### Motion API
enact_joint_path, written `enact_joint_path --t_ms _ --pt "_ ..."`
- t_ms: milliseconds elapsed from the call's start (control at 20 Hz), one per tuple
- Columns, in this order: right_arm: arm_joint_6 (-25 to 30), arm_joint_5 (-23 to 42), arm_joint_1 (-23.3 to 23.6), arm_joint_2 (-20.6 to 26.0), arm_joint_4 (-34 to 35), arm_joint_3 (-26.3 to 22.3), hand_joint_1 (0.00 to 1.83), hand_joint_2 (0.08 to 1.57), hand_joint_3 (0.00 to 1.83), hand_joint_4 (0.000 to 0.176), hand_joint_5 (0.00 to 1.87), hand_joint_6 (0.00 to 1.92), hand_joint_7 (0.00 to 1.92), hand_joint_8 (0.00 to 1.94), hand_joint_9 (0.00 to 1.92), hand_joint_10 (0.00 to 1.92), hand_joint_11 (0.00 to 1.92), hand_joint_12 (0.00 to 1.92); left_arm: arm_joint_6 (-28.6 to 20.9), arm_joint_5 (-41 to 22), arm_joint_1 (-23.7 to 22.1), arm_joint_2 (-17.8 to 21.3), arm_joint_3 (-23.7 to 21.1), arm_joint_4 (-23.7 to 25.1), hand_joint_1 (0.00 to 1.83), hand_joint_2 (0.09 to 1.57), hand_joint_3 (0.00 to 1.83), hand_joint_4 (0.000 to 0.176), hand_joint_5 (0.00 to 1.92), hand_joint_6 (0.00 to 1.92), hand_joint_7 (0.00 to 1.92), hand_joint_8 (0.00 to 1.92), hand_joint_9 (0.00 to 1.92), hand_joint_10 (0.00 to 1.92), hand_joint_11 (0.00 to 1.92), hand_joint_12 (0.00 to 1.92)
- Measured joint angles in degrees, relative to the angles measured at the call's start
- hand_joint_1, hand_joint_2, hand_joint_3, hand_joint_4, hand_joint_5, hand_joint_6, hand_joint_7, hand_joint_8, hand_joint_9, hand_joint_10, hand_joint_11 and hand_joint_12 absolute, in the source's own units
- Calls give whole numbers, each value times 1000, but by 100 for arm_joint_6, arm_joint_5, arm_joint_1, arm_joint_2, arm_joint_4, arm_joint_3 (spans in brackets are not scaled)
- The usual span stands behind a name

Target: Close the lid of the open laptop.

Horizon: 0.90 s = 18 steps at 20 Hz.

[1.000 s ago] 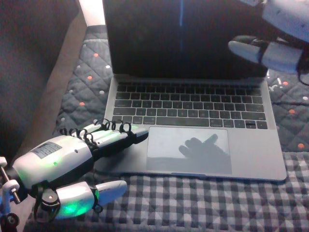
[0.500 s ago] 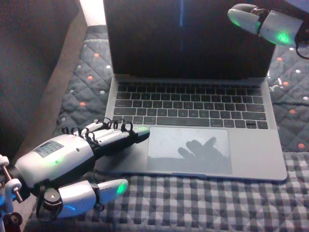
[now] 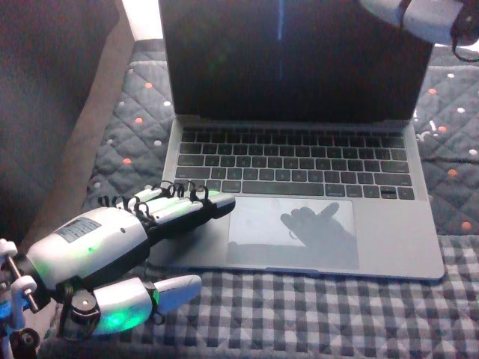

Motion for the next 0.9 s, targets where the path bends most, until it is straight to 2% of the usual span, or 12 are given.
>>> enact_joint_path --t_ms 50,100,250,300,450,500,550,600,650,700,800,900 --pt "-11 -90 0 -31 -15 0 333 1371 4 0 0 0 0 0 0 0 0 1674 0 0 0 0 0 -2 372 1457 3 21 123 1 132 1 155 130 0 1089" --pt "-13 -186 -2 -44 -15 -7 347 1382 4 0 0 0 0 0 0 0 0 1388 0 2 0 0 0 -4 376 1460 4 9 126 2 134 2 155 133 0 1087" --pt "-22 -275 -2 -37 -15 -22 431 1435 10 0 0 0 0 0 52 38 0 1497 -15 2 2 0 0 0 396 1456 0 15 132 4 139 1 146 170 0 1115" --pt "-24 -291 -2 -26 -15 -31 440 1420 1 0 31 12 115 40 147 96 0 1516 -15 2 2 0 0 0 405 1457 0 13 131 3 133 2 139 183 0 1096" --pt "-24 -374 -2 114 -105 -184 466 1393 0 0 213 135 508 209 390 1055 95 1853 -20 2 2 0 0 -2 431 1446 0 13 142 6 155 6 131 263 0 1159" --pt "-24 -402 -2 179 -175 -273 480 1389 0 0 156 397 432 413 438 1163 189 1862 -26 2 0 0 0 -4 415 1449 0 17 139 4 153 4 124 272 0 1151" --pt "-24 -422 -2 267 -306 -393 472 1394 1 0 74 704 343 524 463 1145 265 1794 -35 2 0 0 0 -9 386 1457 1 16 133 1 146 1 102 281 0 1093" --pt "-22 -426 -2 326 -437 -490 456 1383 0 0 33 899 328 573 484 1155 274 1818 -37 2 0 0 0 -17 392 1462 2 1 142 4 160 4 108 299 0 1092" --pt "-20 -422 -2 365 -494 -553 429 1386 0 0 12 946 333 600 501 1192 243 1873 -37 4 0 0 0 -20 400 1460 0 3 143 4 164 4 104 319 0 1125" --pt "48 -413 -2 376 -643 -581 414 1388 0 0 2 990 262 838 450 1366 277 1911 -37 4 0 0 0 -24 419 1456 0 10 143 3 161 2 94 326 0 1070" --pt "669 -424 -2 376 -1110 -551 406 1394 1 0 0 924 231 986 402 1436 328 1921 -48 4 2 0 0 -26 431 1457 0 4 144 3 159 0 90 329 0 1025" --pt "1073 -444 -2 354 -1486 -503 418 1445 7 0 0 463 195 535 198 1142 76 1821 -55 4 2 0 0 -26 454 1451 0 5 151 5 158 1 91 324 0 1008"
